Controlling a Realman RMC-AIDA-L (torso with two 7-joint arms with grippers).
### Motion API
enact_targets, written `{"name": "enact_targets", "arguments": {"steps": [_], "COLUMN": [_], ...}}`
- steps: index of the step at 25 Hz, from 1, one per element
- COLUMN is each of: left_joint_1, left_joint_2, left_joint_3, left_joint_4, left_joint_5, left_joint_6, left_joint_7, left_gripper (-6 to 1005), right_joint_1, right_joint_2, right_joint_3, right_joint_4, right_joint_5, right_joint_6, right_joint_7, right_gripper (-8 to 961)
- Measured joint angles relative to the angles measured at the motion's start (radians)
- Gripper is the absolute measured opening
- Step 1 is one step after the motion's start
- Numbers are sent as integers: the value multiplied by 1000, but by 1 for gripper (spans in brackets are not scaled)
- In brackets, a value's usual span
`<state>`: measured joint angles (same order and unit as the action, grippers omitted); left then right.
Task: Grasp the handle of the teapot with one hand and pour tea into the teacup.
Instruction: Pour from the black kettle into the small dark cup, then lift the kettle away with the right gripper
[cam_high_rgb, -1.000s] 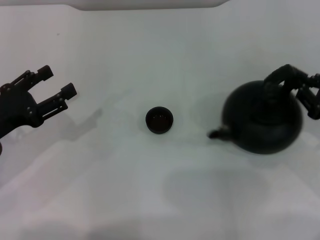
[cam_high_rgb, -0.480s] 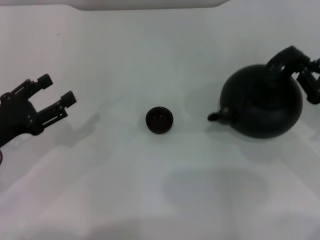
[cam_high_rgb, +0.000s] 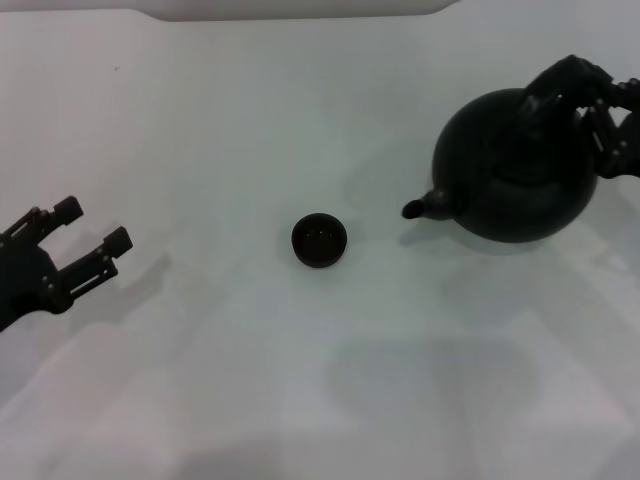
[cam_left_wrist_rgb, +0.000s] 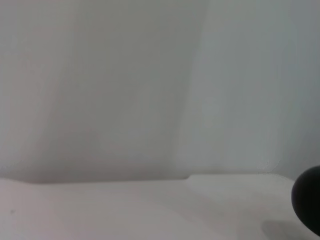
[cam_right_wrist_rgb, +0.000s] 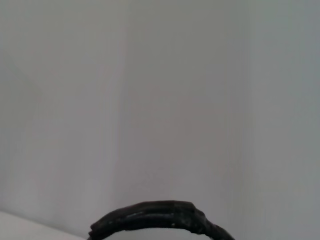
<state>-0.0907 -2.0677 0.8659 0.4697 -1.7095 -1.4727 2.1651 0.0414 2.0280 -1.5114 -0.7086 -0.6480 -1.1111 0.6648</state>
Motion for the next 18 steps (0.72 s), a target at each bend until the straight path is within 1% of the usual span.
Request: {"name": "enact_targets", "arguments": {"steps": [5,10,18], "left_joint_1": [5,4,-1], "left_joint_2": [0,0,-2], "left_joint_3": [-1,-1,-1], "left_joint_4": [-31,-56,-73], "left_joint_5": [1,1,0], "left_joint_6": [33,45,67], "left_joint_7": [18,24,28], "left_gripper": [836,835,835], "right_joint_1": [3,-8,-33], "right_joint_2": [0,-1,-1], "right_joint_3": [-90,-179,-260], "right_joint_4": [-42,-109,-238], "right_joint_5": [60,154,169], "right_joint_6": [94,184,317], "right_joint_7": [-100,-215,-274], "right_gripper": [127,126,121]}}
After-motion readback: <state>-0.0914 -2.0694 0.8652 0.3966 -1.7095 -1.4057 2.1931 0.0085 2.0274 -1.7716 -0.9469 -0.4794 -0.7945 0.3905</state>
